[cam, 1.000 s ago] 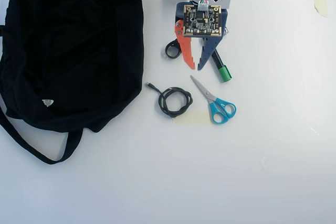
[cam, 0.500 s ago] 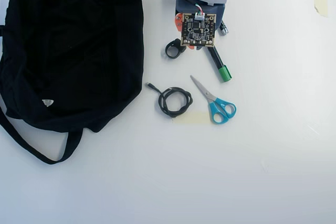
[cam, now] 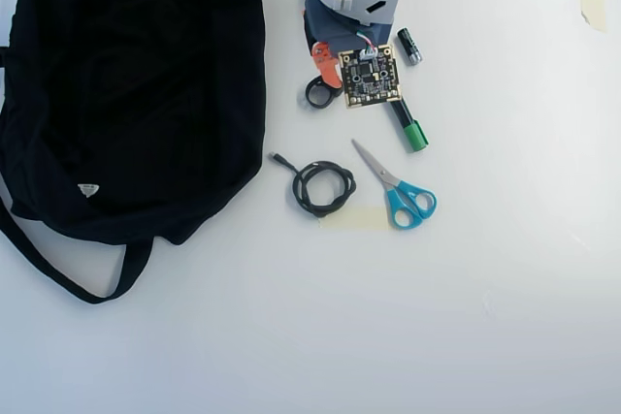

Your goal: Put the bike light into the black bag

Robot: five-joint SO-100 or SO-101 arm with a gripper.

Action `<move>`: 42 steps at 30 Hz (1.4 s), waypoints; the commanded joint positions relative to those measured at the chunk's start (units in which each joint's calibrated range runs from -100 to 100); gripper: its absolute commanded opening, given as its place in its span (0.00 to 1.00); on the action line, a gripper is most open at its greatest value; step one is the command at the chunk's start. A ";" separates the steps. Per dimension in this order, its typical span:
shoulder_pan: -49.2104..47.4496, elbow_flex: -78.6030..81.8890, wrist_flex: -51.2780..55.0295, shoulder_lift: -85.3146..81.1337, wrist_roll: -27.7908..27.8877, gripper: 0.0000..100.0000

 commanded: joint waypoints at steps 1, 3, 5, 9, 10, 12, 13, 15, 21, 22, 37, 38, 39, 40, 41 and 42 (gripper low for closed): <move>2.37 1.75 0.86 -0.45 4.35 0.02; 3.50 1.84 0.86 -0.37 6.60 0.02; 4.62 1.84 0.86 -0.37 8.60 0.02; 7.16 3.73 0.86 -0.29 12.74 0.02; 7.83 4.90 0.77 -0.29 13.63 0.02; 9.18 7.86 0.34 -0.21 14.57 0.02; 9.63 9.57 -0.35 -0.21 14.63 0.02; 10.08 12.71 -2.33 -0.21 14.63 0.02; 9.63 19.99 -11.81 -0.21 17.56 0.03; 9.56 21.07 -13.70 -0.21 17.82 0.03; 5.74 28.08 -19.90 -0.21 16.83 0.19; 5.44 28.08 -19.90 -0.21 16.57 0.19; 5.07 28.08 -19.90 -0.21 16.15 0.19; 4.32 28.08 -19.90 -0.21 15.05 0.21; 4.02 28.17 -19.90 -0.21 14.68 0.23; 3.65 28.26 -19.90 -0.21 14.36 0.24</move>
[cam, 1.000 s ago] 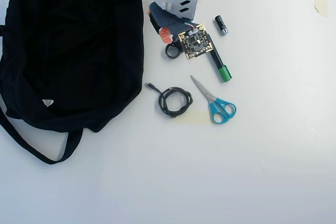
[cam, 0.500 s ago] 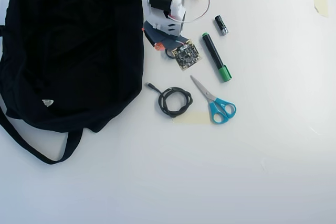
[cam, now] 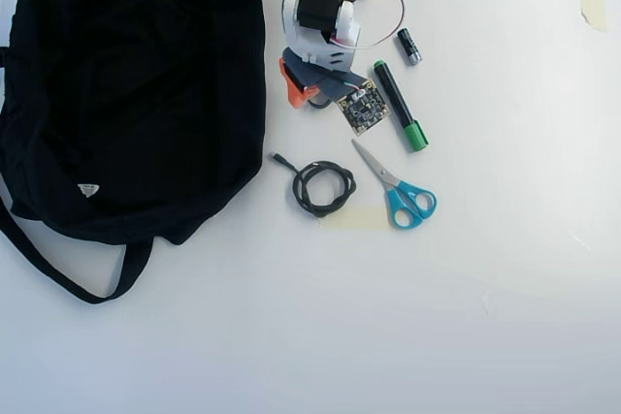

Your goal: Put the bike light into the black bag

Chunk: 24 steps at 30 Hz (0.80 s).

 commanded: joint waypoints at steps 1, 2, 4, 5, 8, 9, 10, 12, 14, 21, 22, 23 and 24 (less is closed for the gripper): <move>-1.72 -0.11 -0.49 -0.21 -1.82 0.25; -1.87 0.16 -0.49 0.04 -1.93 0.25; -1.87 0.79 -0.49 0.79 -1.93 0.25; -1.87 1.06 -0.49 1.21 -1.93 0.25; -1.87 1.06 -0.49 2.86 -1.67 0.26; -1.79 1.06 -0.58 3.61 -1.56 0.26; -1.79 1.06 -0.58 4.19 -1.40 0.26; -1.72 0.97 -1.10 5.27 -1.35 0.26; -1.72 0.97 -2.91 5.85 -1.30 0.26; -1.57 0.97 -6.18 8.26 -1.25 0.26; -1.65 0.97 -6.35 8.51 -1.25 0.26; -1.72 0.97 -6.44 8.59 -1.25 0.26; -1.79 0.97 -6.44 8.59 -1.25 0.26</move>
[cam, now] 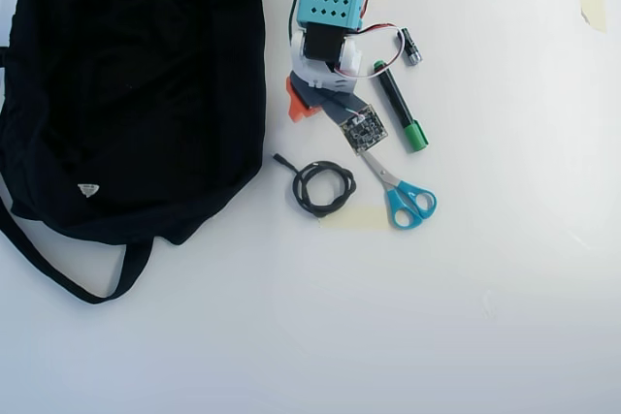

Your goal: Put the bike light into the black bag

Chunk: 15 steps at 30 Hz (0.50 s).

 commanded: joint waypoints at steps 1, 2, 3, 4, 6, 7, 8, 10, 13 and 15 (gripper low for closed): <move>-0.40 -0.28 -0.60 -0.29 0.27 0.26; -0.40 -0.28 -0.60 -0.21 0.27 0.26; -0.40 -0.01 -0.60 -0.21 0.27 0.26; -0.40 0.26 -0.60 -0.21 0.27 0.26; -0.32 0.80 -0.60 -0.29 0.27 0.26; -0.32 0.98 -0.60 -0.29 0.27 0.26; -0.32 1.16 -0.60 -0.29 0.27 0.26; -0.40 1.52 -0.60 -0.29 0.27 0.28; -0.25 2.06 -0.60 -0.29 0.27 0.35; -0.10 2.15 -0.60 -0.29 0.27 0.37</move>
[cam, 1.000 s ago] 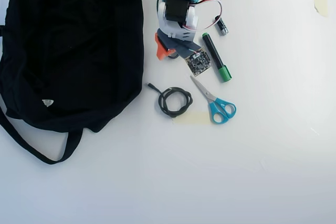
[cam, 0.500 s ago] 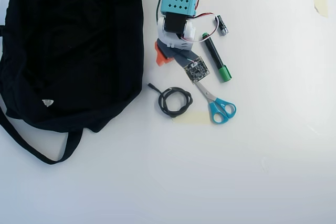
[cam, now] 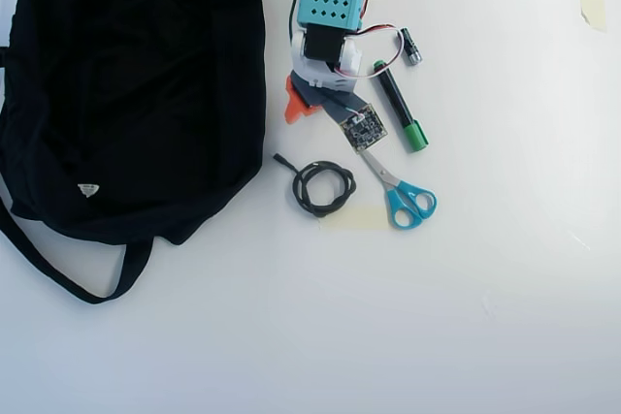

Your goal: Put the bike light into the black bag

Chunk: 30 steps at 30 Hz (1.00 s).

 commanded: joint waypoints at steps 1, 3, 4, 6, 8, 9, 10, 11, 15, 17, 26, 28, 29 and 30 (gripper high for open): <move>-0.02 0.10 0.17 -0.29 0.27 0.37; 0.12 0.10 0.17 -0.29 0.27 0.37; 0.12 0.19 0.17 -0.29 0.27 0.37; 0.12 0.28 0.17 -0.29 0.27 0.37; 0.20 0.82 0.17 -0.29 0.27 0.37; 0.20 1.09 0.17 -0.29 0.27 0.37; 0.27 1.54 0.17 -0.29 0.27 0.37; 0.27 1.90 0.17 -0.29 0.27 0.37; 0.72 3.07 0.17 -0.29 0.37 0.37; 0.72 3.43 0.09 -0.29 0.58 0.37; 2.14 3.78 0.00 -0.29 1.94 0.37; 2.89 3.78 0.00 -0.29 2.05 0.37; 3.04 3.69 0.00 -0.29 2.05 0.37; 3.12 3.69 0.00 -0.29 2.05 0.37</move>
